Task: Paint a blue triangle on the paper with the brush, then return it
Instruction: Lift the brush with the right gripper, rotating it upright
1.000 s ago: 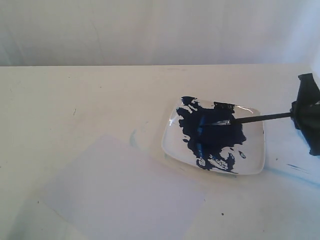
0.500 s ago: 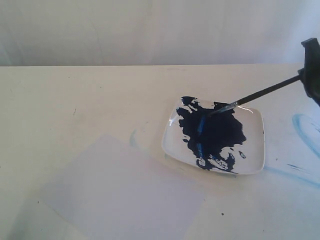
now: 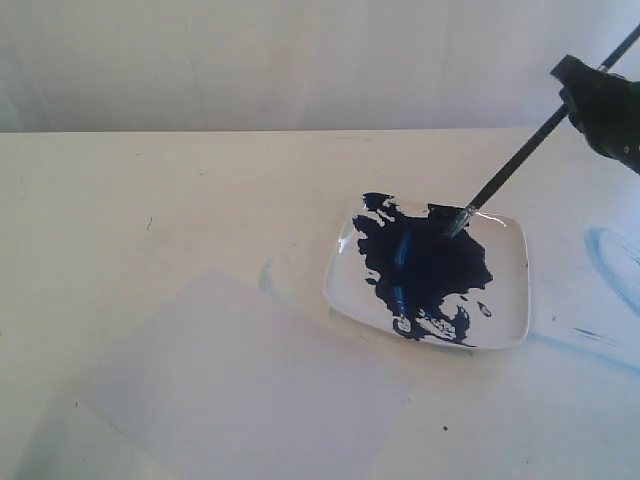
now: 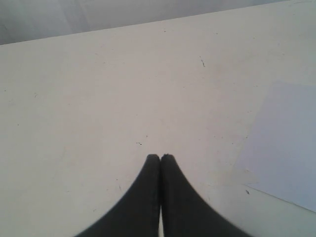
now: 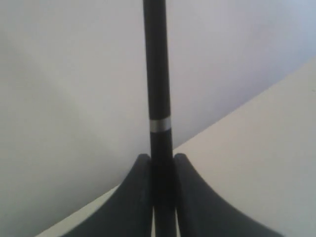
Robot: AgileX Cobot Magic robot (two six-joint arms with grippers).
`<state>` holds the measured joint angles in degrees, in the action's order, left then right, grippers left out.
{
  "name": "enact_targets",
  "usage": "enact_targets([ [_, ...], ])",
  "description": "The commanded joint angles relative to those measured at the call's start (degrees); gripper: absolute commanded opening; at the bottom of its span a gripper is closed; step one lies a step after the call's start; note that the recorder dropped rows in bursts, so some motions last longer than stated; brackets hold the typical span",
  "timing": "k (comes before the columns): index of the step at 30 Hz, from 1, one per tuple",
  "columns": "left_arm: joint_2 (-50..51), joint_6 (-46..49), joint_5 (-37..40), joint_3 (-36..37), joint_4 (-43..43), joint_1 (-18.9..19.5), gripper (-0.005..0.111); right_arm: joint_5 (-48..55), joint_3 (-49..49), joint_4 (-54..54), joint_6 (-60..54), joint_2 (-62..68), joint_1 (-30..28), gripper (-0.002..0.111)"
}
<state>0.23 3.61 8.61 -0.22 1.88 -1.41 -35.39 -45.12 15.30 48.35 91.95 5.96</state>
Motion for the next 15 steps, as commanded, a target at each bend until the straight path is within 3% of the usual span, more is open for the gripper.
enact_targets([
  [1, -0.23, -0.12, -0.09, 0.22, 0.21, 0.15, 0.000, -3.79, -1.89, 10.44, -0.68, -0.51, 0.32, 0.000],
  [2, -0.23, -0.12, -0.09, 0.22, 0.21, 0.15, 0.000, -5.83, -3.01, 15.61, -1.06, -0.51, 0.32, 0.000],
  [9, -0.23, -0.12, -0.09, 0.22, 0.21, 0.15, 0.000, -14.58, -5.40, 25.10, -5.20, -0.51, 0.32, 0.000],
  [15, -0.23, -0.12, -0.09, 0.22, 0.21, 0.15, 0.000, -15.28, -5.62, 35.88, -5.58, -0.51, 0.32, 0.000],
])
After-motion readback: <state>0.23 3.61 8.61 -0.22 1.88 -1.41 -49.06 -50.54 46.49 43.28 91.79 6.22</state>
